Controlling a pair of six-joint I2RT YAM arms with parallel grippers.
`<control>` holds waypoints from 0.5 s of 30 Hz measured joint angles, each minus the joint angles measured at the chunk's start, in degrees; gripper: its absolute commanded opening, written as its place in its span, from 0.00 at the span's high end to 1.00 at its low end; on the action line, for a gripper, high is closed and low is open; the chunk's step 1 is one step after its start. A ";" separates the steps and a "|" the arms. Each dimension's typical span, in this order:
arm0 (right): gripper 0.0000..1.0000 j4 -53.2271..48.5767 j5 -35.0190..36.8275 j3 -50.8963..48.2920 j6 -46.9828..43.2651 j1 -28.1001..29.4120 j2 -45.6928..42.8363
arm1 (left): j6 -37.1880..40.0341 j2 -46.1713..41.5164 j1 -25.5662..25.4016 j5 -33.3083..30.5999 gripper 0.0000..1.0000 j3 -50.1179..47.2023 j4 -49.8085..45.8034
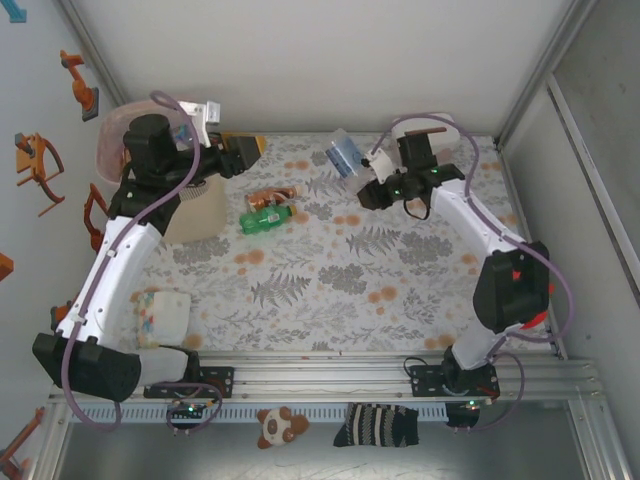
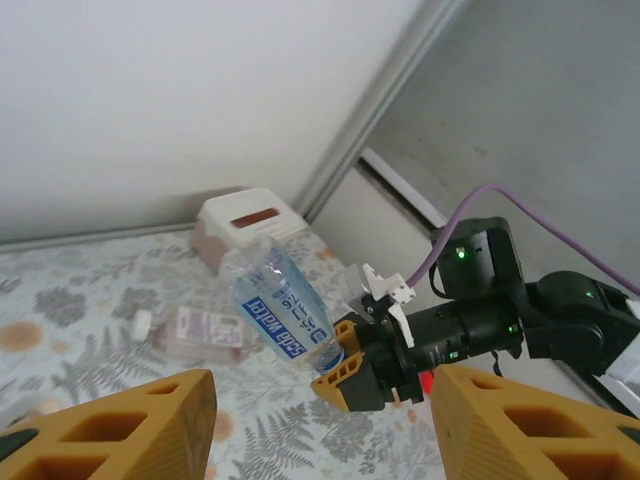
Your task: Put the plastic bottles in the bin
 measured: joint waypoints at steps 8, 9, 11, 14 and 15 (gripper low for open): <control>0.79 8.83 -12.35 -3.34 8.28 0.00 -11.10 | 3.10 -0.24 -6.32 2.69 0.27 -0.09 9.20; 0.79 10.21 -13.70 -3.80 9.38 0.00 -12.46 | 3.54 -0.24 -6.99 3.17 0.25 -0.09 10.16; 0.79 12.70 -16.06 -4.61 11.37 0.00 -14.82 | 4.13 -0.22 -8.02 4.13 0.22 -0.09 11.82; 0.79 15.58 -19.52 -5.01 14.01 0.13 -17.46 | 4.85 -0.04 -9.51 5.27 0.15 -0.02 14.16; 0.78 16.50 -20.63 -5.01 14.60 0.31 -18.27 | 5.18 0.20 -10.23 5.55 0.12 0.20 14.69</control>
